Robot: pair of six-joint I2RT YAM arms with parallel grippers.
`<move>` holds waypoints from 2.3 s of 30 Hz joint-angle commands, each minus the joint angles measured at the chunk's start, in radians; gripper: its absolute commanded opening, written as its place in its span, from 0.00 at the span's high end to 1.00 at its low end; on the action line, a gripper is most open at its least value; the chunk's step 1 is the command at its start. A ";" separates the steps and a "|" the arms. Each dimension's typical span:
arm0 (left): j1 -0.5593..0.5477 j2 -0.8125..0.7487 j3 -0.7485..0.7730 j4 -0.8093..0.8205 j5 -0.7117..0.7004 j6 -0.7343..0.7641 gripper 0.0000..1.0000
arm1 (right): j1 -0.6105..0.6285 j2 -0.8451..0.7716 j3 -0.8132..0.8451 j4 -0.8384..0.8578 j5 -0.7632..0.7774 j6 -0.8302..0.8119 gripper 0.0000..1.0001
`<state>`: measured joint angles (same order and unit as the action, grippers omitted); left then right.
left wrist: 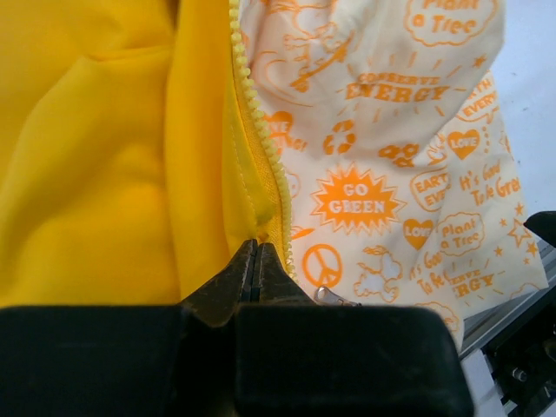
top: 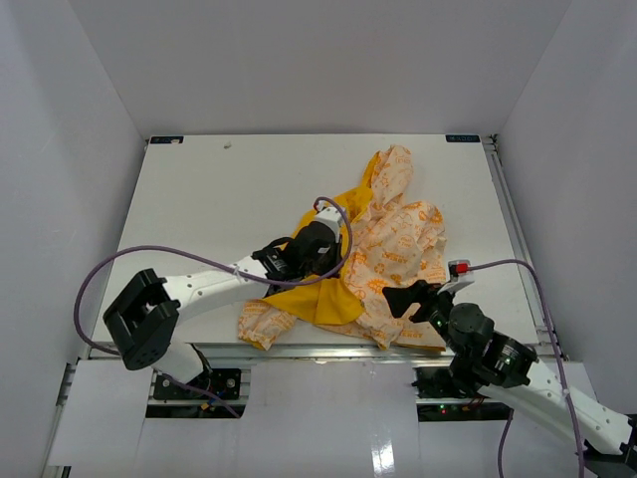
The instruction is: Zip up the jacket
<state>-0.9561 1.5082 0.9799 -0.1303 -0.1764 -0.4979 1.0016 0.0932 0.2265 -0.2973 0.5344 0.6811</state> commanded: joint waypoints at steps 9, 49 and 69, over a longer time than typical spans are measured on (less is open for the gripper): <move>0.113 -0.271 -0.238 0.060 0.035 -0.025 1.00 | 0.000 0.474 -0.072 0.579 -0.251 -0.076 0.17; -0.179 0.072 0.162 -0.621 -0.520 -0.215 0.33 | 0.005 0.257 -0.131 0.503 -0.073 -0.092 0.27; -0.074 -0.057 0.082 -0.692 -0.601 -0.227 0.32 | 0.005 0.282 -0.132 0.523 -0.088 -0.098 0.26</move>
<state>-1.0798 1.5705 1.1163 -0.8642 -0.7639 -0.7581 1.0027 0.3687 0.0994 0.1955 0.4244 0.5941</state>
